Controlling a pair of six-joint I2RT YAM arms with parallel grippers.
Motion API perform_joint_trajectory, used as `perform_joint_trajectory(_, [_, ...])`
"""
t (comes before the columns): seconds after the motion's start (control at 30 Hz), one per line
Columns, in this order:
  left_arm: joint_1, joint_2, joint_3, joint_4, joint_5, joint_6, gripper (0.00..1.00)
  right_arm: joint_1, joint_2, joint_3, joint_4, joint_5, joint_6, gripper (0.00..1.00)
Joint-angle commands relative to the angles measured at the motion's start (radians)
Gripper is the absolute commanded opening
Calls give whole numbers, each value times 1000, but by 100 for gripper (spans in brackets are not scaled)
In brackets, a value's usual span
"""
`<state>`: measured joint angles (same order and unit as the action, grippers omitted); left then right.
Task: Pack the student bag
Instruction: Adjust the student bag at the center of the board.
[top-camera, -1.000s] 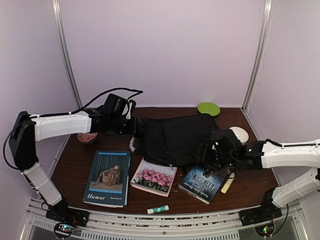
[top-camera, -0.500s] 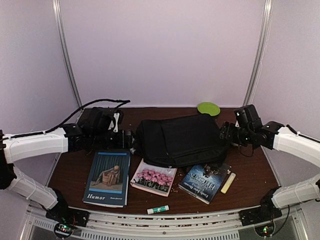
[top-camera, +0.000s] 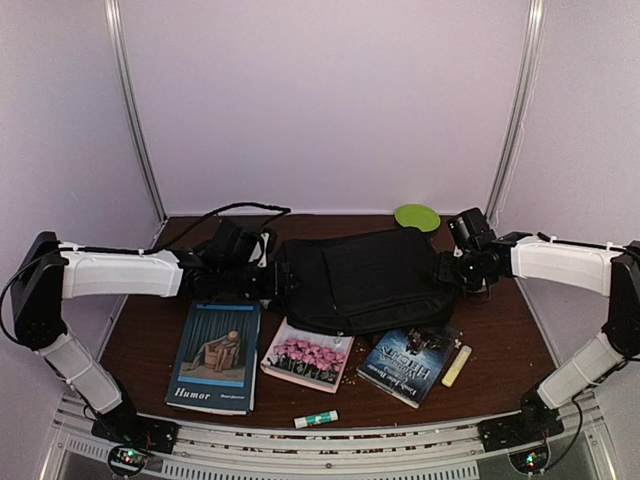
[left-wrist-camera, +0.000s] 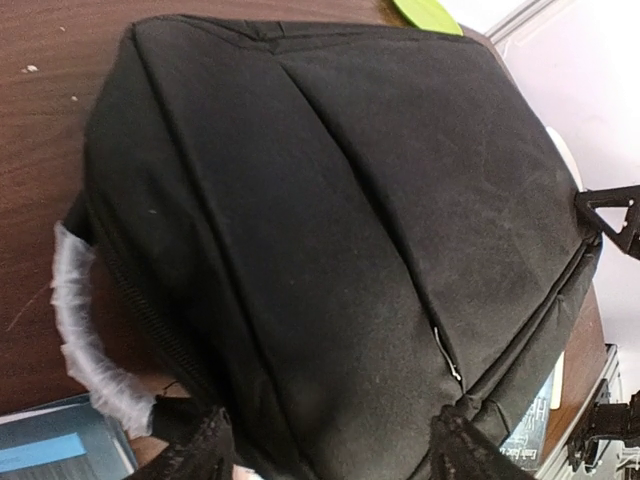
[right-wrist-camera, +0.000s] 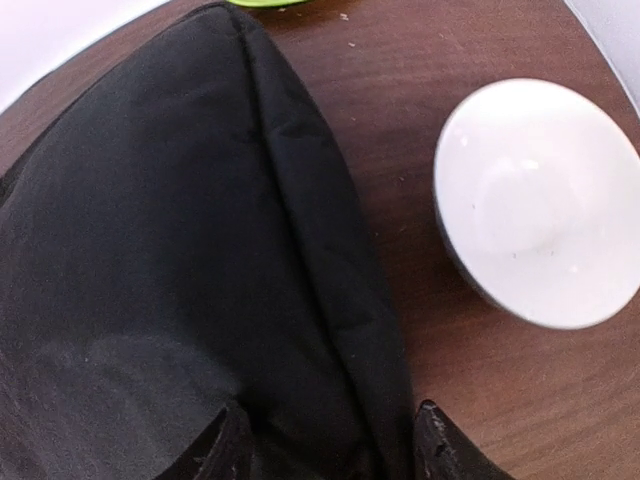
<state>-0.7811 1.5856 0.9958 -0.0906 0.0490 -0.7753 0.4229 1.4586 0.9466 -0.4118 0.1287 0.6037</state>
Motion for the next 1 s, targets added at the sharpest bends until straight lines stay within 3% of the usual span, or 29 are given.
perform_joint_trajectory(0.0, [14,54,37,100,66,-12,65,-2,-17,-18,3,-58,-7,44])
perform_joint_trajectory(0.2, [39,125,98,105,94,15,44,43,-104,-26,-14,-70,13,2])
perform_joint_trajectory(0.5, [91,200,255,64,116,88,11,156,-324,-70,-57,-28,64,0])
perform_joint_trajectory(0.7, [94,254,375,0,112,161,7,231,-430,-215,-33,27,133,0])
perform_joint_trajectory(0.77, [94,252,364,-1,107,170,10,240,-445,-272,-16,19,153,0])
perform_joint_trajectory(0.8, [95,246,348,2,107,173,19,244,-452,-289,-18,20,155,3])
perform_joint_trajectory(0.87, [94,219,307,13,103,175,49,256,-476,-303,-33,38,141,26])
perform_joint_trajectory(0.93, [93,171,266,20,97,180,67,262,-513,-296,-51,57,117,50])
perform_joint_trajectory(0.97, [92,144,247,17,89,184,72,264,-531,-287,-62,67,101,57])
